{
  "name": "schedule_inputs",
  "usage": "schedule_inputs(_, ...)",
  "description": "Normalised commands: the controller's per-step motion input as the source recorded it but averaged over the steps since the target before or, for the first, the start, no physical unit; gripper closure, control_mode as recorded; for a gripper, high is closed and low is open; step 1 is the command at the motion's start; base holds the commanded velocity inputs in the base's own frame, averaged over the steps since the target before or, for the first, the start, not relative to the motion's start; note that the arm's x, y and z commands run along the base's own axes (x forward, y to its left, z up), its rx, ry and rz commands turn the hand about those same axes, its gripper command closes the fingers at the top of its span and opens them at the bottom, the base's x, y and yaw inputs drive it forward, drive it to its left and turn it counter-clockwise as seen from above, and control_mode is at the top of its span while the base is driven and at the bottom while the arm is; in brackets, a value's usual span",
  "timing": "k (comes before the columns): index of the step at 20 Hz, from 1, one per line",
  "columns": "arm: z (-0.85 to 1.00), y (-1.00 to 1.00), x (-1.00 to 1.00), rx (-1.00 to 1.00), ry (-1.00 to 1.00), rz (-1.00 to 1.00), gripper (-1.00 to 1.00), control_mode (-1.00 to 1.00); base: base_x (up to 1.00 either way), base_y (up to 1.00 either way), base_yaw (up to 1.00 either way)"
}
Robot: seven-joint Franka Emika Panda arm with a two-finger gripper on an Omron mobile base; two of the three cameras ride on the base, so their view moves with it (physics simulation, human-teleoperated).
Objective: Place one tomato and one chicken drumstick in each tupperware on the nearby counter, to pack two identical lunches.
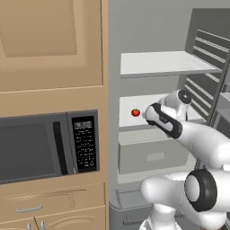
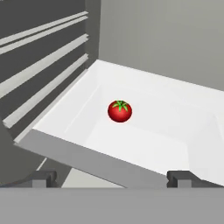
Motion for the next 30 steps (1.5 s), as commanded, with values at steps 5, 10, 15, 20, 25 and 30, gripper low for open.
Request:
schedule_inputs(5, -0.14, -0.05, 0.43, 0.00, 0.01, 0.00, -1.00, -1.00, 0.00, 0.00, 0.00)
schedule_inputs(10, -0.13, 0.00, 0.40, 0.00, 0.03, 0.00, -1.00, -1.00, 0.00, 0.00, 0.00)
schedule_inputs(15, -0.17, -0.06, 0.28, 0.01, 0.03, 0.00, -1.00, -1.00, 0.00, 0.00, 0.00)
schedule_inputs(20, -0.08, -0.03, 0.35, 0.02, 0.03, 0.00, -1.00, -1.00, 0.00, 0.00, 0.00)
schedule_inputs(25, -0.07, -0.01, 0.28, 0.02, 0.02, 0.03, -1.00, -1.00, 0.00, 0.00, 0.00)
schedule_inputs(30, -0.31, 0.00, 0.19, 0.01, 0.03, 0.02, -1.00, -1.00, 0.00, 0.00, 0.00)
